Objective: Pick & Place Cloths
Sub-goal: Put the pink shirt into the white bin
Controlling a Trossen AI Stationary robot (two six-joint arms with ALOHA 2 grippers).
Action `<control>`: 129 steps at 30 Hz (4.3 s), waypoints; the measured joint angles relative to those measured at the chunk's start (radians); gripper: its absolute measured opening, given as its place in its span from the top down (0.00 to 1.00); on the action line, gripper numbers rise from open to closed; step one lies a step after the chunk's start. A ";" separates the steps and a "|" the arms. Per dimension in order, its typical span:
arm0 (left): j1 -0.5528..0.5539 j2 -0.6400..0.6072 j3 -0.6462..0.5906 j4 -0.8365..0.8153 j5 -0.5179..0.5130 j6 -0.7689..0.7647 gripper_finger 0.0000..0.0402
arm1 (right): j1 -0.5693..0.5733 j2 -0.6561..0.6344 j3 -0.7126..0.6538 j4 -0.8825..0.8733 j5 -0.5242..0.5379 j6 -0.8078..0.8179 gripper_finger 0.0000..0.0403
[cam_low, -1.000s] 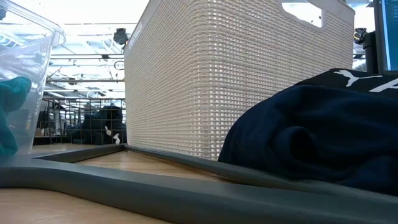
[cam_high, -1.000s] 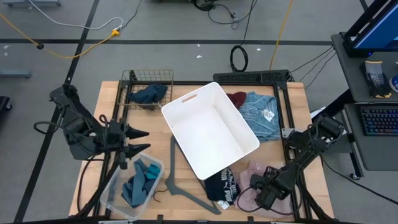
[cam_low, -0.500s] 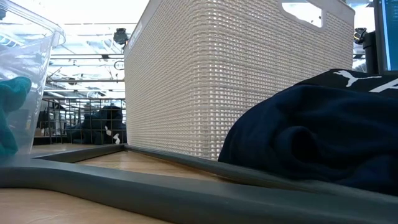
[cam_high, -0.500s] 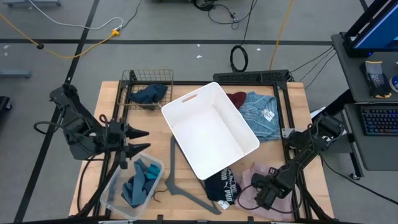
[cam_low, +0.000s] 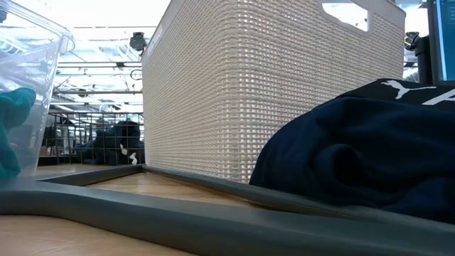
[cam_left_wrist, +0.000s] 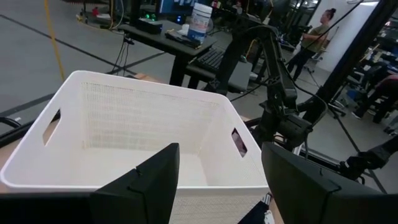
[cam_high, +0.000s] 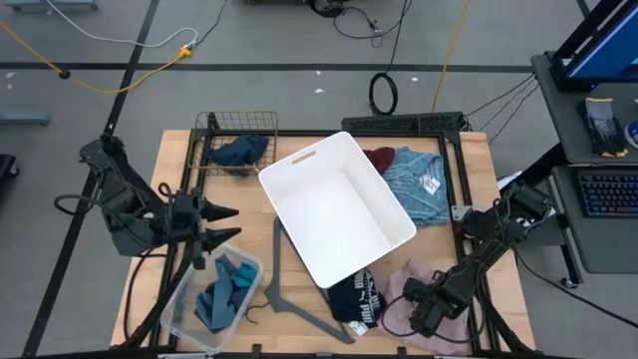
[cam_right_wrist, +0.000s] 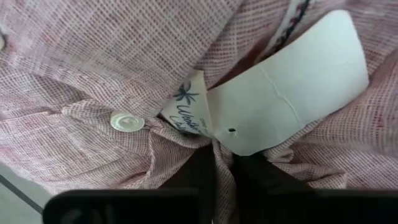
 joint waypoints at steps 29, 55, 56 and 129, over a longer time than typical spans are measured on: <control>0.000 0.000 0.000 0.000 0.002 -0.001 0.42 | 0.006 -0.514 -0.005 0.004 0.275 0.003 0.94; 0.000 0.000 0.000 0.001 0.002 0.004 0.42 | 0.025 -0.744 -0.002 0.526 0.289 -0.174 0.94; 0.000 0.000 0.000 0.001 0.001 0.004 0.42 | 0.025 -0.752 -0.002 0.568 0.310 -0.202 0.94; 0.000 0.001 0.000 0.028 -0.015 0.126 0.42 | -0.937 -0.298 0.349 0.544 0.295 -1.065 0.95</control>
